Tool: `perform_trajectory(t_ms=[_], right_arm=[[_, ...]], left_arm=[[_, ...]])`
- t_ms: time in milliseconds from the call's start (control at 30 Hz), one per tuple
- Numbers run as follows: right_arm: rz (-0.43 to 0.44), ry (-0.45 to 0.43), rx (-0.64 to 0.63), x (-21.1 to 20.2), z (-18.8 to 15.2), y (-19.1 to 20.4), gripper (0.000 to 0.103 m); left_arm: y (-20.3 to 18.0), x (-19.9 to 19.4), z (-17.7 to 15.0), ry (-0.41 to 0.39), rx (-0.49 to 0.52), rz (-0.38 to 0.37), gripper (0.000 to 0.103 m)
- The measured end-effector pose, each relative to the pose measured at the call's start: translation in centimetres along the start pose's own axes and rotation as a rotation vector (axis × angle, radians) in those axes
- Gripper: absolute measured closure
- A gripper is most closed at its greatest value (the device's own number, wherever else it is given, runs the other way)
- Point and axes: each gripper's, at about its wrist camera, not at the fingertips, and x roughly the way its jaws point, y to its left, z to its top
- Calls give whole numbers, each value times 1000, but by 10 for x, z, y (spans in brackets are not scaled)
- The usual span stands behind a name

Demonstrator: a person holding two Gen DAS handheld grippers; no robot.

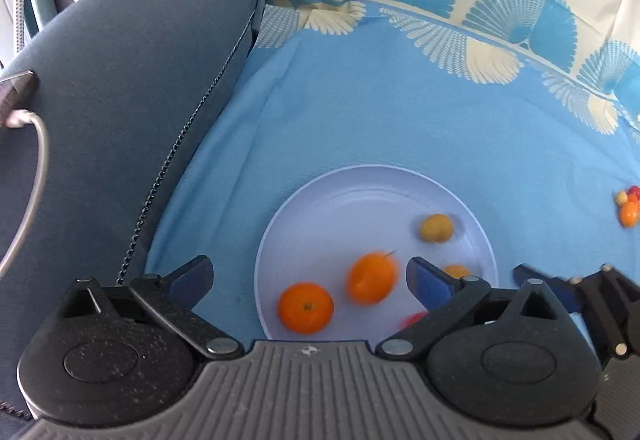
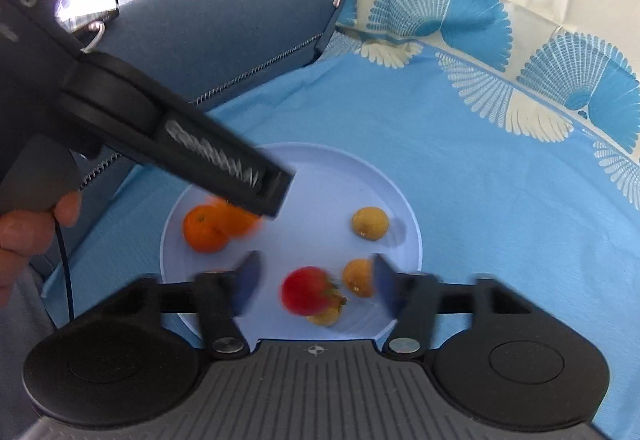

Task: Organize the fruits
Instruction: 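Open both grippers to drop the tangerine and tomato onto the plate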

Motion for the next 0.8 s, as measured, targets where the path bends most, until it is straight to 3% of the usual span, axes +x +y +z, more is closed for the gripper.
perform_trajectory(t_ms=[133,367,800], right_arm=[[-35,10,21,-27,-11,2,9],[-81,34,94,-86,-38,10,4],[-116,-123,103,-172,-57,35,1]], left_arm=[[3,-23,-18,3,-16,26,0],[12,-71,-62,12,-61,89,0],[-3,-151,-110,-107,-43,79,0]])
